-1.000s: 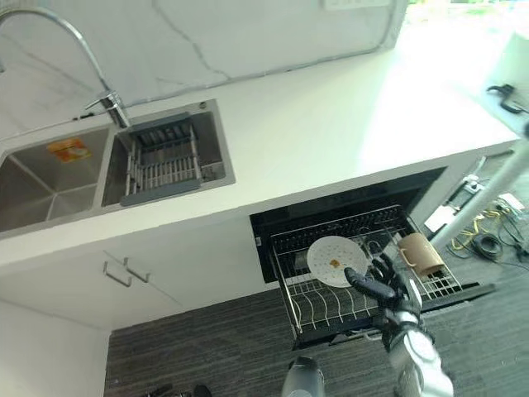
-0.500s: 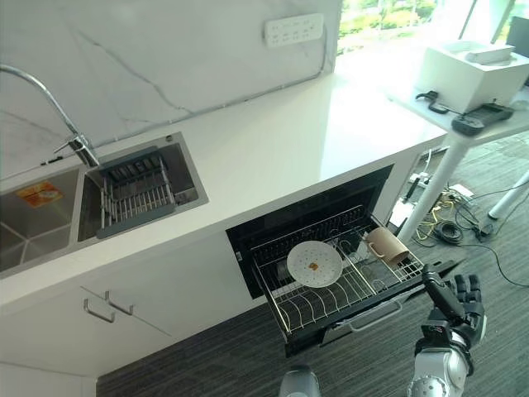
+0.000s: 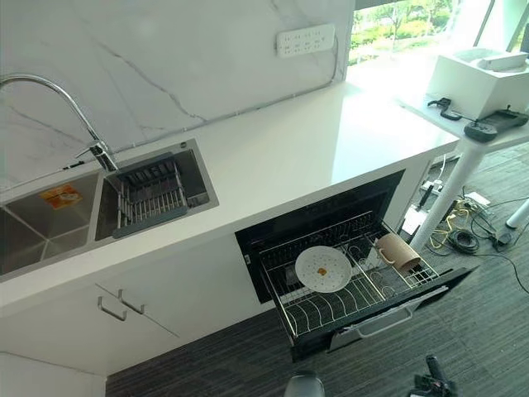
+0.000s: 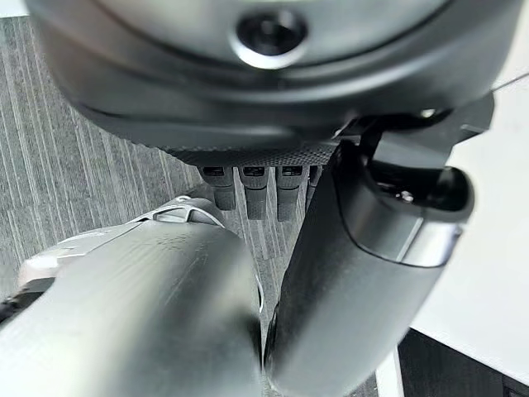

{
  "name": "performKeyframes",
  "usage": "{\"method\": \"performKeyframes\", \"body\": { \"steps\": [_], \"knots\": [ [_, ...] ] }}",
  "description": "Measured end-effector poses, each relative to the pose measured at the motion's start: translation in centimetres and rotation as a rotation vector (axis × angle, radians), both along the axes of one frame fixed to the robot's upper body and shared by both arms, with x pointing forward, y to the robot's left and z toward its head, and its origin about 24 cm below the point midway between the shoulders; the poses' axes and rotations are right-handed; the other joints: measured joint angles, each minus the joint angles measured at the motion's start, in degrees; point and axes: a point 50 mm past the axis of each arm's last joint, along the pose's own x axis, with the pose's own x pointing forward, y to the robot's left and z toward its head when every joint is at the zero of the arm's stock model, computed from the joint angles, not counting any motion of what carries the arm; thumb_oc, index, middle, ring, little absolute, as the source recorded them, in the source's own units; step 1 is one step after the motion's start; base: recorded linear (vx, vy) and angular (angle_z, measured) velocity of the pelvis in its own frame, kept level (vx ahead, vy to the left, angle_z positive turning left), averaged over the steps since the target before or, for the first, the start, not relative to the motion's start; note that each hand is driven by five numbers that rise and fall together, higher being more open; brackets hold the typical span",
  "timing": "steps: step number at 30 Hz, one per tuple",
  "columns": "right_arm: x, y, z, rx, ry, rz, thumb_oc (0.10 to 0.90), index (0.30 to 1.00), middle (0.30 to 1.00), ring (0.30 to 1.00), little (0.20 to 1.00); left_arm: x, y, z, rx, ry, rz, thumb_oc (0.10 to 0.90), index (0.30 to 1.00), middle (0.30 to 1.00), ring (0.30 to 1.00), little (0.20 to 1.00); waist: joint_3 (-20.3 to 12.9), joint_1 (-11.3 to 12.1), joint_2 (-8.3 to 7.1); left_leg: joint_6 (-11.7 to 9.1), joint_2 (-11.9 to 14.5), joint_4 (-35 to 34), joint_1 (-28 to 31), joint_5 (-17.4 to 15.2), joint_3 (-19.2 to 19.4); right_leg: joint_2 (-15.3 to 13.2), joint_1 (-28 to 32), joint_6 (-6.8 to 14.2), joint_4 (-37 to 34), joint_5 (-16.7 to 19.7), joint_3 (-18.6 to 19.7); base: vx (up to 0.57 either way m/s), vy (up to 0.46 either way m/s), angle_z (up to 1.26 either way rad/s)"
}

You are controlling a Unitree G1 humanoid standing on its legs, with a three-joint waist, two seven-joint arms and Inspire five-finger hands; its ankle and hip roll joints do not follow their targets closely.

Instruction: Place the dishes in the dishwasher.

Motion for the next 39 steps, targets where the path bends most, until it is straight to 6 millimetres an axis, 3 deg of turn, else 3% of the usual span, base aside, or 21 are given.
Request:
{"method": "performKeyframes", "body": {
  "steps": [4,13,21,27,34,37,39],
  "knots": [
    [-0.8,0.8,-1.1,0.083,-0.01,-0.044,0.4,0.3,0.3,0.3,0.3,-0.3,0.3,0.0,0.011,0.007,0.006,0.8,0.9,0.9,0.9,0.9,-1.88,2.16,-0.98,-0.16,-0.03,0.0,-0.36,-0.1,-1.45,-0.65,0.92,-0.32,-0.14,-0.42,-1.35,0.04,-0.022,0.18],
    [1.2,1.1,-0.8,0.119,-0.09,-0.067,0.4,0.3,0.3,0.3,0.3,0.1,0.3,0.0,0.013,-0.013,0.005,0.8,0.9,0.9,0.9,0.9,-3.02,5.15,-1.48,0.25,-0.16,0.35,-1.62,0.22,-4.59,-1.36,2.76,-0.16,-0.59,-0.58,-4.2,0.03,-0.012,0.17],
    [0.6,0.0,-0.4,0.113,-0.078,-0.128,0.4,0.3,0.3,0.3,0.3,0.6,0.0,0.1,0.008,-0.044,0.019,0.8,0.9,0.9,0.9,0.9,-2.96,7.4,-1.38,1.07,-1.51,0.39,-3.08,0.79,-8.04,-2.97,4.81,0.28,-1.25,-0.73,-7.57,0.03,0.001,0.23],
    [0.8,-1.9,0.8,0.072,-0.057,-0.134,0.4,0.3,0.3,0.3,0.3,0.3,-0.4,-0.1,-0.015,-0.024,0.088,0.8,0.9,0.9,0.9,0.9,-2.79,11.64,-0.89,1.45,-2.58,0.0,-5.25,1.03,-11.09,-4.48,6.57,0.69,-2.36,-0.59,-11.32,0.05,0.004,0.39],
    [4.1,-3.7,3.2,0.021,-0.105,-0.175,0.4,0.3,0.3,0.3,0.3,1.9,-1.7,-0.1,-0.05,-0.061,0.059,0.8,0.9,0.9,0.9,0.9,-1.68,15.86,2.0,2.85,-4.58,-1.07,-7.09,1.69,-14.46,-6.25,10.1,2.02,-4.1,-0.2,-16.92,0.06,-0.004,0.5],
    [5.2,-5.5,5.2,-0.016,-0.123,-0.278,0.4,0.3,0.3,0.3,0.3,2.9,-2.6,0.1,-0.065,-0.098,0.038,0.8,0.9,0.9,0.9,0.9,-0.72,18.81,3.73,3.44,-7.98,-0.61,-8.4,2.11,-20.19,-8.32,12.83,3.26,-4.36,-0.55,-20.27,0.08,0.055,0.68],
    [6.2,-7.1,7.1,-0.046,-0.146,-0.302,0.4,0.3,0.3,0.3,0.3,2.9,-2.5,0.2,-0.071,-0.106,0.062,0.8,0.9,0.9,0.9,0.9,-0.13,20.01,5.02,4.39,-9.61,-0.59,-9.48,2.69,-20.88,-9.55,13.75,4.92,-4.52,-0.49,-21.51,0.11,0.138,0.73]
  ]
}}
